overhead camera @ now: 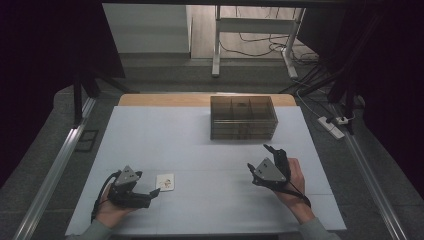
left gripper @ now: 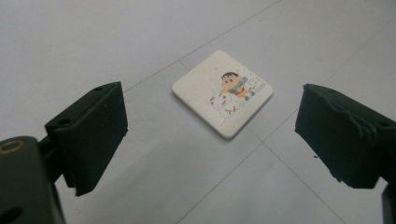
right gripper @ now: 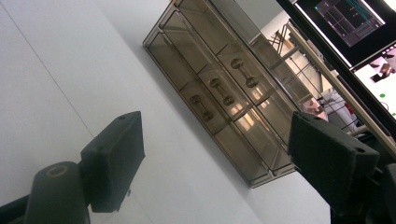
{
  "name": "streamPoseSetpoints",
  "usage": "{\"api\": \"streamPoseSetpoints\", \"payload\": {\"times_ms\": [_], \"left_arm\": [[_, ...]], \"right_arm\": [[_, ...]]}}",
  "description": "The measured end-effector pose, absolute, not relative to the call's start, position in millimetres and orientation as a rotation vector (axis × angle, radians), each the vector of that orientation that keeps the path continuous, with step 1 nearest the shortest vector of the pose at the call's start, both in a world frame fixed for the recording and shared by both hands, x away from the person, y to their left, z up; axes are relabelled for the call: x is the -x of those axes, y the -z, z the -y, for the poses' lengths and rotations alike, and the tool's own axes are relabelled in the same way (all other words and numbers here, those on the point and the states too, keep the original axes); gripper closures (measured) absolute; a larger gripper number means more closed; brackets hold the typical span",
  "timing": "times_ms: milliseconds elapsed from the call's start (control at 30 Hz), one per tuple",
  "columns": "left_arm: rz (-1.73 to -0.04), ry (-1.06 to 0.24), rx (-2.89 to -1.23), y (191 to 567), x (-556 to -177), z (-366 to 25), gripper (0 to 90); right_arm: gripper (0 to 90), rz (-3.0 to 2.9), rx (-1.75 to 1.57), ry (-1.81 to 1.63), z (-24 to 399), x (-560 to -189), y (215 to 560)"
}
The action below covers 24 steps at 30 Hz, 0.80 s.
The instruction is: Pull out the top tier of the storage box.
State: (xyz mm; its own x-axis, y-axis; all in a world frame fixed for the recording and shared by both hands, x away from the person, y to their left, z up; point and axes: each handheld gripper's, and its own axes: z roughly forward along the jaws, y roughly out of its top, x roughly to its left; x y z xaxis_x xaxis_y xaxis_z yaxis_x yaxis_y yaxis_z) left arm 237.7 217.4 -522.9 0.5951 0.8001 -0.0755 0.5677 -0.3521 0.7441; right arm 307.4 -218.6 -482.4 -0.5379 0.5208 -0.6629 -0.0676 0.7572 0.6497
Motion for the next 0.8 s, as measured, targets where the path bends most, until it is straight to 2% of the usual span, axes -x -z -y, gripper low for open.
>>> {"api": "streamPoseSetpoints", "payload": {"times_ms": [800], "left_arm": [[-1.075,-0.391,-2.061,522.8,-237.1,-217.5,9.3]], "right_arm": [[20.2,-1.982,-0.338,-0.779,210.1,-323.4,476.6]]}}
